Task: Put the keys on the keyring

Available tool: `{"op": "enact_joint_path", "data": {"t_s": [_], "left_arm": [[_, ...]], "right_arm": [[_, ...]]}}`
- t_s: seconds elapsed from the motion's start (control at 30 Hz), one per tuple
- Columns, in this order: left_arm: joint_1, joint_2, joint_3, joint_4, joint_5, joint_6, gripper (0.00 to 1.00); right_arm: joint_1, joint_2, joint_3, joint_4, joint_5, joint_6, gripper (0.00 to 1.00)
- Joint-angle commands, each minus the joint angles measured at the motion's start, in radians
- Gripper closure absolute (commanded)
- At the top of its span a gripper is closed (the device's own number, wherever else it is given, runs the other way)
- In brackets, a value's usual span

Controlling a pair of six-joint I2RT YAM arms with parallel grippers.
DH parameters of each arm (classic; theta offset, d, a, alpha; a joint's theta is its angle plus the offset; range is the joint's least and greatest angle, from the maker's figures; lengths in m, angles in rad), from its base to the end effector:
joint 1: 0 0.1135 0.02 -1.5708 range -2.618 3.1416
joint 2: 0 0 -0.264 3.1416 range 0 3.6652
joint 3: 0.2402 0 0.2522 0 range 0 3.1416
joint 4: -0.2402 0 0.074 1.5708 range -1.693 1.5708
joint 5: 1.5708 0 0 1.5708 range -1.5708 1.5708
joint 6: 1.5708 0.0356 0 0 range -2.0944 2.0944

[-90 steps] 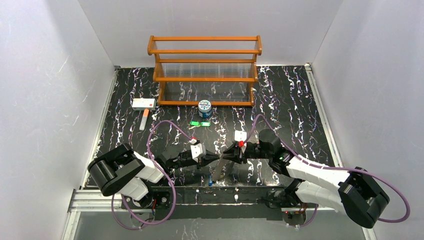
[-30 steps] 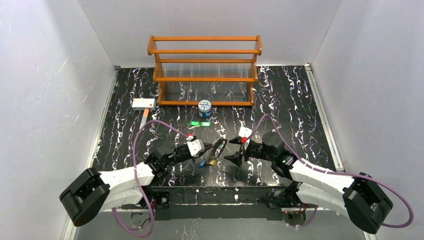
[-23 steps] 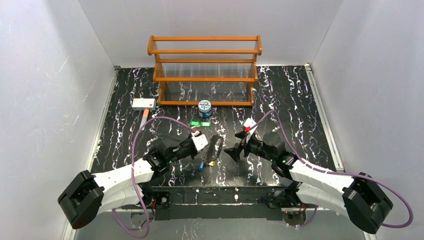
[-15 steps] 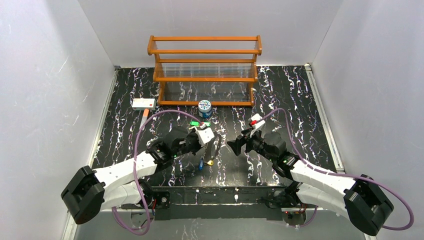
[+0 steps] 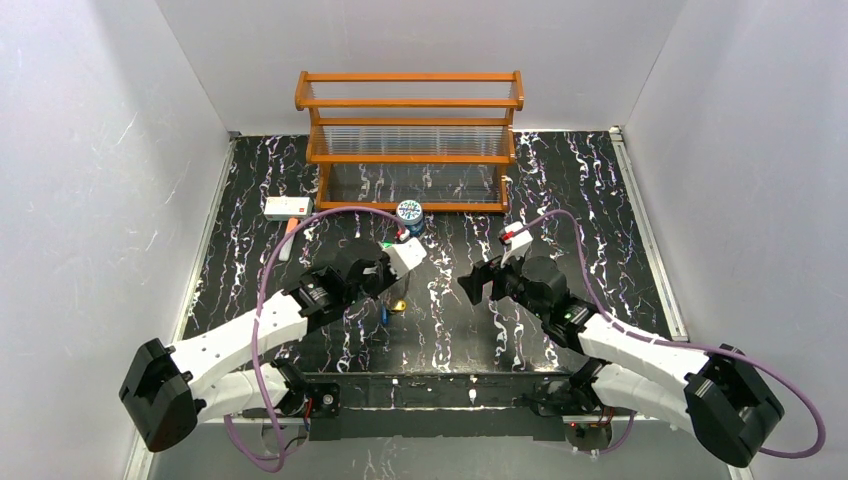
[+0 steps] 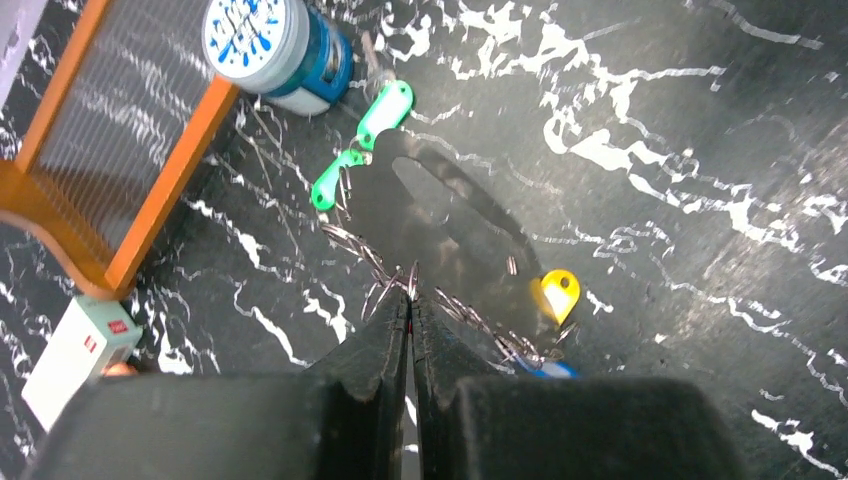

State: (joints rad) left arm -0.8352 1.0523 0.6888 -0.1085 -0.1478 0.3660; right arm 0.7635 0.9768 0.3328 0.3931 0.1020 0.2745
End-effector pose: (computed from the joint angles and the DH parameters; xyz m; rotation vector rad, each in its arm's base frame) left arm 0.1627 -0.1720 0.2621 1.0756 1.7337 -0.1433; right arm 0.1543 0.1427 0.2060 -0.3800 1.8287 0.6356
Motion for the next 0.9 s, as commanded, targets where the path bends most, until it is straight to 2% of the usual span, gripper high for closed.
{"op": "enact_joint_path", "data": {"t_s": [0.0,0.13,0.33,0.5,0.67,0.87], "left_arm": [[-0.008,0.017,0.047,-0.111,-0.063,0.006,1.00],[-0.034,0.122,0.082,-0.077,-0.038,-0.023,1.00],[-0.089,0.309,0.133,0.075,0.058,-0.071,1.00],[-0.107,0.397,0.165,0.176,0.115,-0.131,1.00],[-0.107,0.378,0.156,0.208,0.107,-0.140,1.00],[-0.107,0.239,0.130,0.045,-0.065,-0.089,1.00]], "right_arm": [[-0.012,0.012,0.044,-0.010,-0.009,0.028,0.01],[-0.020,0.024,0.058,-0.039,-0.019,0.048,0.01],[-0.043,0.028,0.075,-0.088,-0.031,0.070,0.01],[-0.062,0.014,0.068,-0.103,-0.039,0.088,0.01],[-0.087,0.013,0.078,-0.132,-0.061,0.099,0.01],[-0.120,0.028,0.095,-0.141,-0.145,0.106,0.01]]}}
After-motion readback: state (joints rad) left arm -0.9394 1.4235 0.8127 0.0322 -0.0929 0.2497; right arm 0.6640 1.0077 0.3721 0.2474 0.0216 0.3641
